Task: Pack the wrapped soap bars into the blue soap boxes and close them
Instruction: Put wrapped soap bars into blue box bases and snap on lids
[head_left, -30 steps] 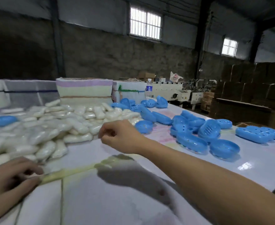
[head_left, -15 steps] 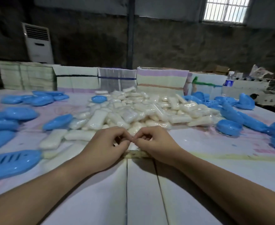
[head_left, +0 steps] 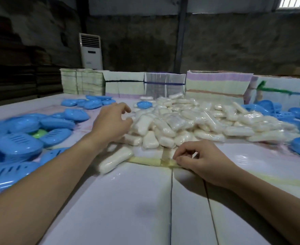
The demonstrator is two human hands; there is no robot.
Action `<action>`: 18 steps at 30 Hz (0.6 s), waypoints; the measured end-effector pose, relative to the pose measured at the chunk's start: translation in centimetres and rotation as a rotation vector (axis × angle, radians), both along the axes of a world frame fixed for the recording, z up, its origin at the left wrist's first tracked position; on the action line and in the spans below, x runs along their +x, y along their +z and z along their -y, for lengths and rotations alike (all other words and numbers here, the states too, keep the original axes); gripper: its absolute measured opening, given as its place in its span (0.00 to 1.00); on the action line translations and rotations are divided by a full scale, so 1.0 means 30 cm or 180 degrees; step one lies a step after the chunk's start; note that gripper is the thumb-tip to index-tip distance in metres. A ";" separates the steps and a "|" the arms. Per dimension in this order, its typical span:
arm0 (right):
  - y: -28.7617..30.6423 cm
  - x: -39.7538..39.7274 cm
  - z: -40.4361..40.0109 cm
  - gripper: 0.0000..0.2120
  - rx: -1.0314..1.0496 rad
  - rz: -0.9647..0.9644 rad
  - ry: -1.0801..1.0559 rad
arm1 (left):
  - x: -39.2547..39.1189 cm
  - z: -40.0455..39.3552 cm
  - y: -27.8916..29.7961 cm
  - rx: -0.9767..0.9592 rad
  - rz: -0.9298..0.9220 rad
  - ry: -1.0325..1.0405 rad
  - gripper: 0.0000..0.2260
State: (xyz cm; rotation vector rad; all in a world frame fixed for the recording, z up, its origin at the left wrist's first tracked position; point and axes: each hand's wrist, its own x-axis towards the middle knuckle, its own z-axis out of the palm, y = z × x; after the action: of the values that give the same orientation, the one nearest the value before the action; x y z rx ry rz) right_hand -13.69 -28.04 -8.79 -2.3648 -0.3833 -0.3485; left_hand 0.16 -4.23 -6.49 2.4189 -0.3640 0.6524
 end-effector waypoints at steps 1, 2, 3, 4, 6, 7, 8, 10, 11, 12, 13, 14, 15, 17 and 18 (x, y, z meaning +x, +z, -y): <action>-0.001 0.000 -0.001 0.08 0.0021 0.0005 0.0003 | 0.034 -0.030 0.003 0.0194 -0.0166 0.0258 0.16; -0.002 0.001 -0.002 0.08 0.0037 0.0004 0.0005 | 0.067 -0.057 -0.003 0.0460 -0.0385 0.0504 0.18; -0.003 0.002 -0.001 0.08 0.0043 -0.0001 0.0014 | 0.092 -0.080 -0.014 0.0682 -0.0635 0.0699 0.19; -0.004 0.003 -0.001 0.08 0.0053 -0.0008 0.0020 | 0.110 -0.099 -0.031 0.0787 -0.0865 0.0823 0.19; -0.006 0.004 0.001 0.09 0.0101 -0.0017 0.0019 | 0.130 -0.127 -0.061 0.0605 -0.1120 0.0849 0.18; -0.006 0.005 0.004 0.09 0.0114 -0.0015 0.0015 | 0.137 -0.134 -0.067 0.0416 -0.1069 0.0791 0.16; -0.006 0.007 0.005 0.09 0.0101 -0.0007 0.0011 | 0.138 -0.134 -0.068 0.0246 -0.0869 0.0714 0.13; -0.005 0.008 0.007 0.08 0.0065 0.0020 0.0004 | 0.113 -0.109 -0.054 0.0026 -0.0293 0.0514 0.08; -0.005 0.008 0.008 0.08 0.0069 0.0029 0.0001 | 0.084 -0.086 -0.042 -0.0058 -0.0050 0.0338 0.05; -0.006 0.007 0.009 0.08 0.0082 0.0044 -0.0003 | 0.050 -0.058 -0.029 -0.0110 0.0134 0.0113 0.03; -0.006 0.008 0.008 0.09 0.0118 0.0079 -0.0017 | 0.009 -0.027 -0.018 -0.0128 0.0287 -0.0146 0.02; -0.006 0.010 0.008 0.08 0.0209 0.0134 -0.0051 | -0.036 0.008 -0.009 -0.0128 0.0409 -0.0419 0.04; -0.006 0.014 0.008 0.08 0.0388 0.0192 -0.0116 | -0.081 0.043 -0.003 -0.0139 0.0485 -0.0709 0.07; -0.001 0.024 0.011 0.08 0.0917 0.0250 -0.0315 | -0.162 0.108 0.000 -0.0188 0.0469 -0.1288 0.09; 0.000 0.029 0.014 0.09 0.1122 0.0244 -0.0428 | -0.193 0.135 -0.005 -0.0182 0.0373 -0.1574 0.10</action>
State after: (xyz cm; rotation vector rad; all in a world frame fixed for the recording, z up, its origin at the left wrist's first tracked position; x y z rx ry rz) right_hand -12.82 -28.44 -8.78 -2.0395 -0.1803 -0.5257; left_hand -5.63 -8.29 -6.63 2.1195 -0.9398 0.5674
